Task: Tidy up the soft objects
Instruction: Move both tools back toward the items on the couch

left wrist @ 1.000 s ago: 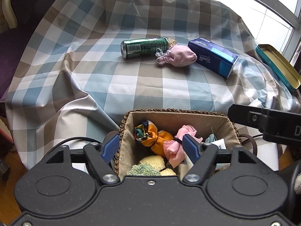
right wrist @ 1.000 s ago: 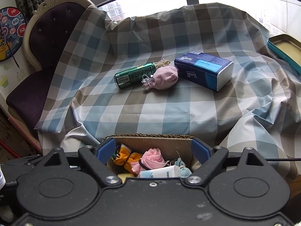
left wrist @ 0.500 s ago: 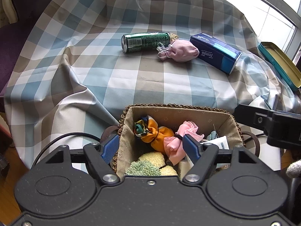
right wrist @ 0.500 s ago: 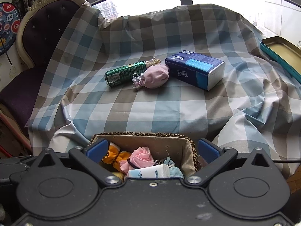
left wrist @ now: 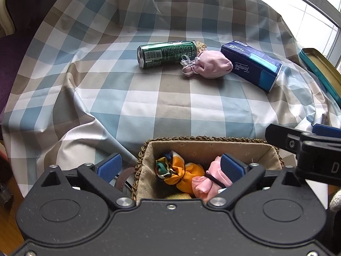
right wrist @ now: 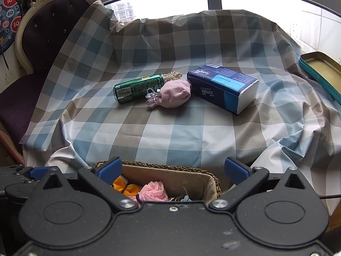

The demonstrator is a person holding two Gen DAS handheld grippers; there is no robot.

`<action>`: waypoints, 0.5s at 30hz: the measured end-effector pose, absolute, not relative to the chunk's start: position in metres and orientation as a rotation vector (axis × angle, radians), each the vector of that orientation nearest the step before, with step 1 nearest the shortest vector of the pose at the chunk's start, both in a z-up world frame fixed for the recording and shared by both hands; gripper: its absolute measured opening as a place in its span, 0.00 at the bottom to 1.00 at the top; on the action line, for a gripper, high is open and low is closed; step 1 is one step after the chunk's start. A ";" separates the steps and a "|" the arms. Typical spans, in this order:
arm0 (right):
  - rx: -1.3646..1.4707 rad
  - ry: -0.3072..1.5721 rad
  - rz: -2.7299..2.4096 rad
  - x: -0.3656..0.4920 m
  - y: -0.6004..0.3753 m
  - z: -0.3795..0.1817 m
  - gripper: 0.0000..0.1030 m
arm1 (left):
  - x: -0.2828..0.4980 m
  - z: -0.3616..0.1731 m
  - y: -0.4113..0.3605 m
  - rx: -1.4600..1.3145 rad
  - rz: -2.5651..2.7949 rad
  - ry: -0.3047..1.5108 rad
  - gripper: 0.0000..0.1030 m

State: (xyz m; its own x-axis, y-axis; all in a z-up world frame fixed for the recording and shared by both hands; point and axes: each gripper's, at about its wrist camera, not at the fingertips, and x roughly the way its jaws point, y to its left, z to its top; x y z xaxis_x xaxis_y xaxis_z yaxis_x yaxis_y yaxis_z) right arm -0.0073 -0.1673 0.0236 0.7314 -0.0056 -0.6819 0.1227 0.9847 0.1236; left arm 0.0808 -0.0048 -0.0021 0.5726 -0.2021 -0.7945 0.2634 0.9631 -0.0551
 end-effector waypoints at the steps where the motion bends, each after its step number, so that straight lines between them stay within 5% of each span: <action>1: 0.169 0.749 -0.076 -0.001 -0.169 0.023 1.00 | 0.086 -0.003 -0.005 0.074 -0.269 0.924 0.94; 15: 0.162 0.790 -0.098 0.104 -0.188 0.008 1.00 | 0.153 -0.010 -0.012 0.102 -0.238 0.953 0.95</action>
